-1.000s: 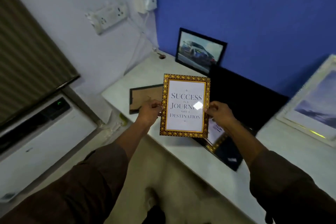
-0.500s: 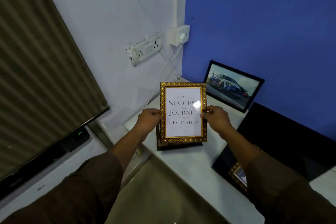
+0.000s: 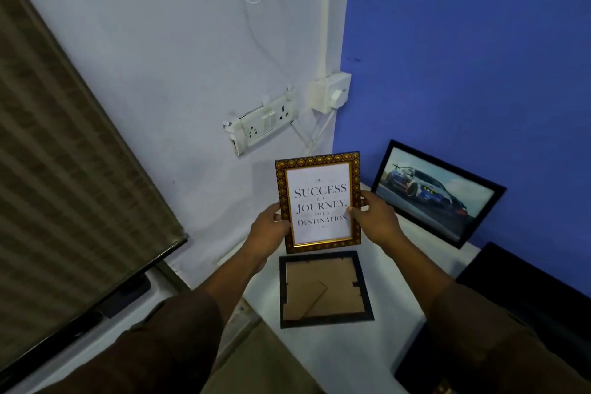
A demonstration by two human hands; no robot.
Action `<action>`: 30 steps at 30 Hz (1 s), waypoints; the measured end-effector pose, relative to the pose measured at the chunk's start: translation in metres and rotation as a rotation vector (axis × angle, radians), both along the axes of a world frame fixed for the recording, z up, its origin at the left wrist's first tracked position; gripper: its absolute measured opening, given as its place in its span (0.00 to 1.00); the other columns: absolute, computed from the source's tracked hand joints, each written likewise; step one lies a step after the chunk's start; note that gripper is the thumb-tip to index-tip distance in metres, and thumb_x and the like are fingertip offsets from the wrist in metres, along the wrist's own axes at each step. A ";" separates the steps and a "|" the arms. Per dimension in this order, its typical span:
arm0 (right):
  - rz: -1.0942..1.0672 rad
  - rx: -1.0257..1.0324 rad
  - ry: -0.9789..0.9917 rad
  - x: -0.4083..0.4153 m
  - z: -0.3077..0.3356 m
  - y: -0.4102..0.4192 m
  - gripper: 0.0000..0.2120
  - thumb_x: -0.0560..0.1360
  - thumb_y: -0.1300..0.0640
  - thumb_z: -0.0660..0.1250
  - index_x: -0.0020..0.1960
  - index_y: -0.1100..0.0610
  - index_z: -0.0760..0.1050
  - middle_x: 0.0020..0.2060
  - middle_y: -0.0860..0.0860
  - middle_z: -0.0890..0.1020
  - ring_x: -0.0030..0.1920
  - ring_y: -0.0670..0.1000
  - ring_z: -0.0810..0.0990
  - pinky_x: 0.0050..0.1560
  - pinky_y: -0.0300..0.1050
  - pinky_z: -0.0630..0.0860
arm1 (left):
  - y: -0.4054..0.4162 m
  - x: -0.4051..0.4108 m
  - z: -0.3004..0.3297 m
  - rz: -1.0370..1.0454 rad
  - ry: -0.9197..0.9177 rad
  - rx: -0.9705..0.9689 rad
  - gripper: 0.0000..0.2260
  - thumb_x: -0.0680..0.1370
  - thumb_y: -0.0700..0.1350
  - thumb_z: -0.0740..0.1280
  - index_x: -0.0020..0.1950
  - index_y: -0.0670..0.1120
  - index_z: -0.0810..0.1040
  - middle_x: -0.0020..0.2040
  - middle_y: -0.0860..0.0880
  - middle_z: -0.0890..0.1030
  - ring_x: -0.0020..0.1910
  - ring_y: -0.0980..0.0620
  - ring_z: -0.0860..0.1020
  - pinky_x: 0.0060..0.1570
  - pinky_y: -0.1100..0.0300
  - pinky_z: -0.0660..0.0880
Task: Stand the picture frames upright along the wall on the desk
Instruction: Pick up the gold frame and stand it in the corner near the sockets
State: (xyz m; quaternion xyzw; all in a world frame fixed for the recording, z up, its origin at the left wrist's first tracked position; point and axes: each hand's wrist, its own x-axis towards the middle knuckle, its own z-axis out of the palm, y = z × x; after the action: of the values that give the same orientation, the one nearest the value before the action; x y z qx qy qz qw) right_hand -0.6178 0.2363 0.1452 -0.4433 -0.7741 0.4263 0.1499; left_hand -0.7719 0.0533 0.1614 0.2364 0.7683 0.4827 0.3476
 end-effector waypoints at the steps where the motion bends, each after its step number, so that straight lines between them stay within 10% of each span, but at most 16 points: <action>1: 0.016 -0.007 0.001 -0.006 -0.003 0.006 0.23 0.77 0.49 0.69 0.71 0.50 0.73 0.62 0.50 0.82 0.61 0.54 0.80 0.62 0.57 0.77 | 0.006 -0.002 -0.003 0.012 -0.013 0.001 0.21 0.79 0.37 0.62 0.71 0.50 0.74 0.58 0.44 0.82 0.57 0.47 0.80 0.48 0.62 0.75; 4: 0.061 -0.040 -0.016 -0.023 -0.011 0.021 0.27 0.77 0.49 0.69 0.75 0.48 0.67 0.65 0.50 0.80 0.63 0.56 0.80 0.64 0.60 0.76 | 0.018 -0.010 -0.010 0.030 -0.017 -0.035 0.20 0.80 0.38 0.62 0.72 0.51 0.73 0.66 0.42 0.78 0.64 0.42 0.76 0.59 0.53 0.74; 12: 0.156 -0.157 -0.050 -0.067 -0.041 0.047 0.28 0.78 0.52 0.69 0.75 0.51 0.66 0.67 0.53 0.79 0.65 0.57 0.79 0.66 0.58 0.75 | 0.033 -0.038 -0.034 0.061 -0.078 -0.073 0.25 0.67 0.45 0.61 0.64 0.54 0.77 0.53 0.50 0.81 0.49 0.52 0.77 0.44 0.63 0.73; 24: 0.192 -0.313 -0.134 -0.118 -0.090 0.088 0.29 0.76 0.55 0.71 0.75 0.53 0.65 0.68 0.56 0.77 0.66 0.57 0.77 0.67 0.56 0.75 | 0.068 -0.083 -0.095 0.094 -0.146 -0.073 0.21 0.74 0.47 0.68 0.68 0.52 0.75 0.54 0.51 0.80 0.47 0.54 0.76 0.34 0.74 0.73; 30: 0.194 -0.384 -0.133 -0.144 -0.103 0.108 0.30 0.77 0.56 0.71 0.76 0.53 0.64 0.69 0.55 0.76 0.67 0.56 0.76 0.67 0.56 0.75 | 0.089 -0.110 -0.116 0.116 -0.110 -0.116 0.19 0.80 0.38 0.66 0.71 0.48 0.73 0.59 0.50 0.76 0.58 0.53 0.76 0.45 0.71 0.72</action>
State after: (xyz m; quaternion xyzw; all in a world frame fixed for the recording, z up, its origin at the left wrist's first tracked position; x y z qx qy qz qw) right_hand -0.7619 0.3443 0.0418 -0.4144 -0.7258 0.5482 -0.0304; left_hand -0.8820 0.1424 0.0455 0.1441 0.7872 0.4688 0.3738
